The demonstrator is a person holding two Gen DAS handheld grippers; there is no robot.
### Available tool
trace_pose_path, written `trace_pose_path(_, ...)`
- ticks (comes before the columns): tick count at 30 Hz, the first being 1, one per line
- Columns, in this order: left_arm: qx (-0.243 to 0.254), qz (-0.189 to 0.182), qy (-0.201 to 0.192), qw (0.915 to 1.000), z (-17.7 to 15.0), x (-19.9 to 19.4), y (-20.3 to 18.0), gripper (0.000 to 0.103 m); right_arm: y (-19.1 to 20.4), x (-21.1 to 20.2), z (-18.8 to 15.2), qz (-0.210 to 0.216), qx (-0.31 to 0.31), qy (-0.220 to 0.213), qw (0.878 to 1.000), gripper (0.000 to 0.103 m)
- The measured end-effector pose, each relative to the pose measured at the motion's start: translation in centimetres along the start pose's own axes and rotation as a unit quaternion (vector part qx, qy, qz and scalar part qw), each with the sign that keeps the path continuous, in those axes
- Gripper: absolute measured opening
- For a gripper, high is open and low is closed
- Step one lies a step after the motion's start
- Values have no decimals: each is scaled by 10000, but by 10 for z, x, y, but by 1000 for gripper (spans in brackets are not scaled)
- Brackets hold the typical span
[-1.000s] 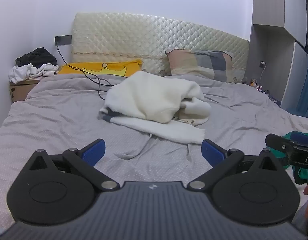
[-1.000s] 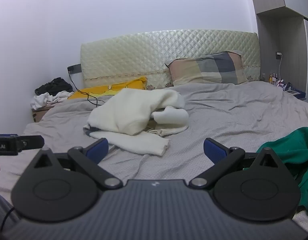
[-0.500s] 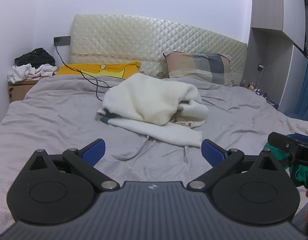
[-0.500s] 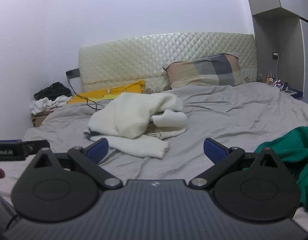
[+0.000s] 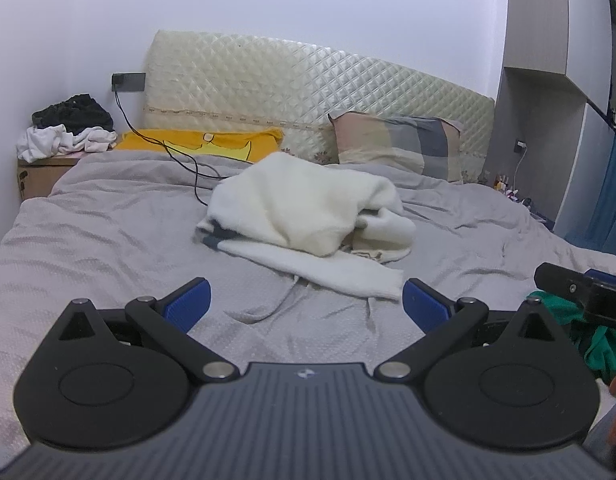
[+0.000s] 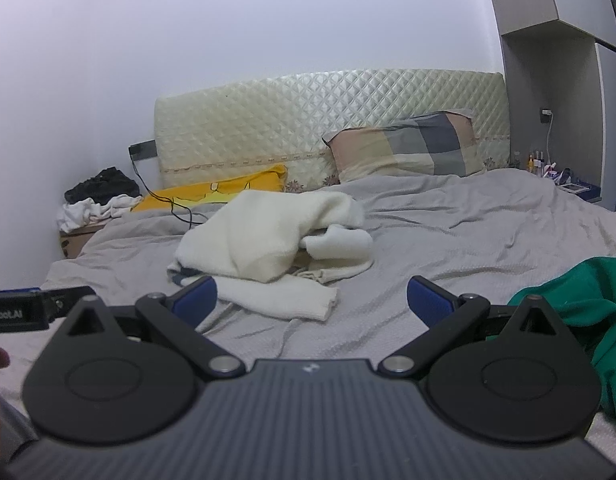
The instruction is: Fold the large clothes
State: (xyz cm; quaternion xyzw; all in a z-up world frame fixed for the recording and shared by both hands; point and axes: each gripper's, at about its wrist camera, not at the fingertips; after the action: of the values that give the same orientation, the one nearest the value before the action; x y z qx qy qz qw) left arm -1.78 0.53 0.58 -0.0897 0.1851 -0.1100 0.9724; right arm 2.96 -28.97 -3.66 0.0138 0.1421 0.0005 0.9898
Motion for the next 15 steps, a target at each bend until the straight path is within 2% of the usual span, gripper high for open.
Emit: trace_pose_path(15,12,-19,-23,10000,-5,-3,2,103,4,6,3,0,-141,52,9999,103)
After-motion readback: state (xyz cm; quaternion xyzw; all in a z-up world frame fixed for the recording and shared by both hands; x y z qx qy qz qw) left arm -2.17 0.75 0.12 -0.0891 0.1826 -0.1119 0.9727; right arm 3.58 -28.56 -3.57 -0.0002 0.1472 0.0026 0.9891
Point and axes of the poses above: each gripper's, at about its wrist camera, not at the fingertips, and x roughly the way its jaws point, y to its left, z to its top, and after that the axes turned 13 degrees about -z, right-handed
